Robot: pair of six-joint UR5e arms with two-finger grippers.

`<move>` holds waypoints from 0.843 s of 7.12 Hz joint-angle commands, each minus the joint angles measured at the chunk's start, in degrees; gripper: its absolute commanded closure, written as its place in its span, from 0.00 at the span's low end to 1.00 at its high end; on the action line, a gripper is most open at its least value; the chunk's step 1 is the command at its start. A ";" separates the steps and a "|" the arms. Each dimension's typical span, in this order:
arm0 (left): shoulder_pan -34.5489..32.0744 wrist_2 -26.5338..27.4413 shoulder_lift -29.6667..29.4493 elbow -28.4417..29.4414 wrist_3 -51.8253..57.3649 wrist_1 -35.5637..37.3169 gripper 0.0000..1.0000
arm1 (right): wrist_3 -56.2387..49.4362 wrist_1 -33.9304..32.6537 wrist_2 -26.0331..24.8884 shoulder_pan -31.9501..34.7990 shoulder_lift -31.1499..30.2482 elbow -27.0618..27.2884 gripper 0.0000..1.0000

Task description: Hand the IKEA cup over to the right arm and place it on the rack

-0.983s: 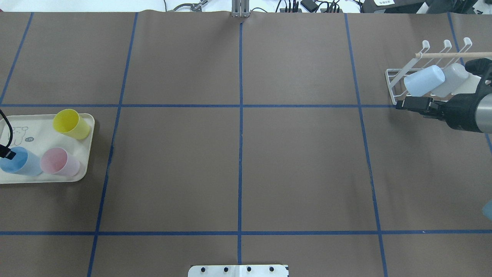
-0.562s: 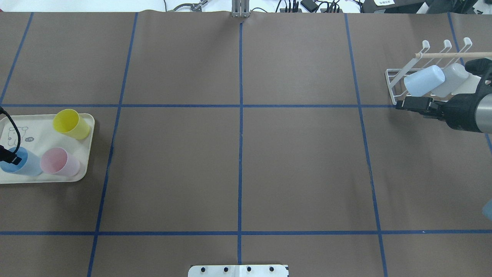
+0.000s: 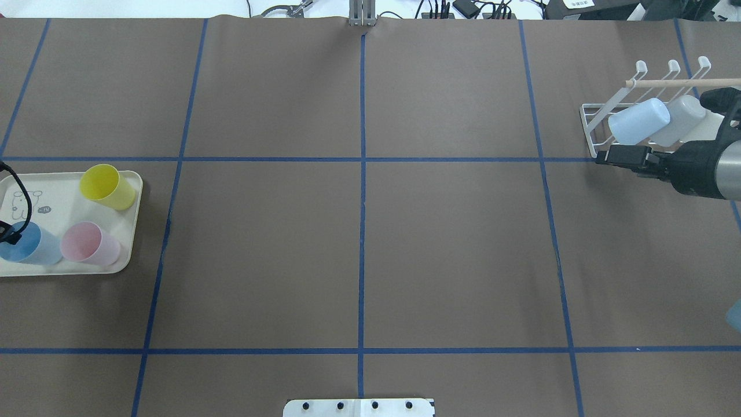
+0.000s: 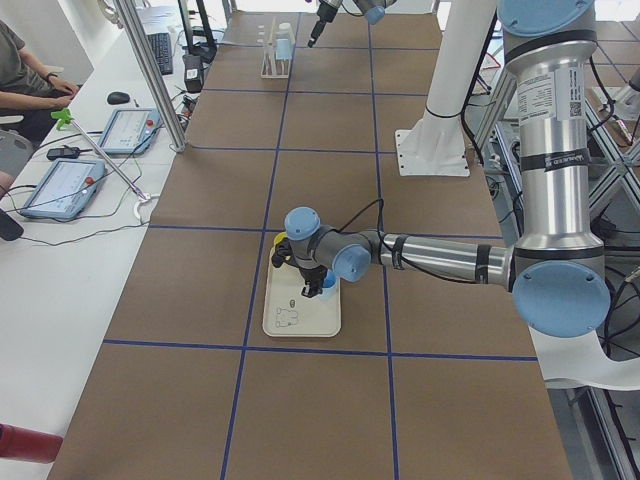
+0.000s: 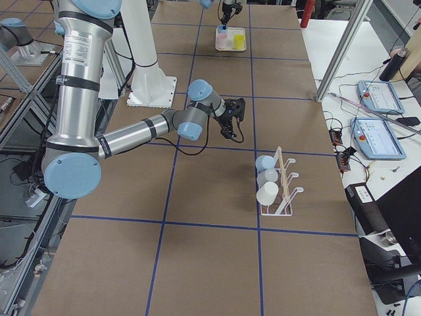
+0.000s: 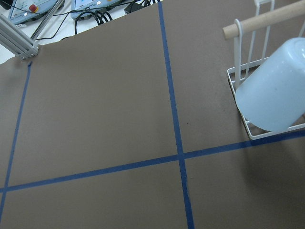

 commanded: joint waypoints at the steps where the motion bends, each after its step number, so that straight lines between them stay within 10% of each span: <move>1: -5.41 0.53 1.30 -6.62 0.15 3.15 1.00 | 0.00 0.00 -0.16 -0.13 0.44 -0.09 0.00; 6: -9.15 0.28 -11.83 -11.13 -16.47 7.13 1.00 | 4.36 -0.79 -1.04 -1.18 4.99 -0.61 0.00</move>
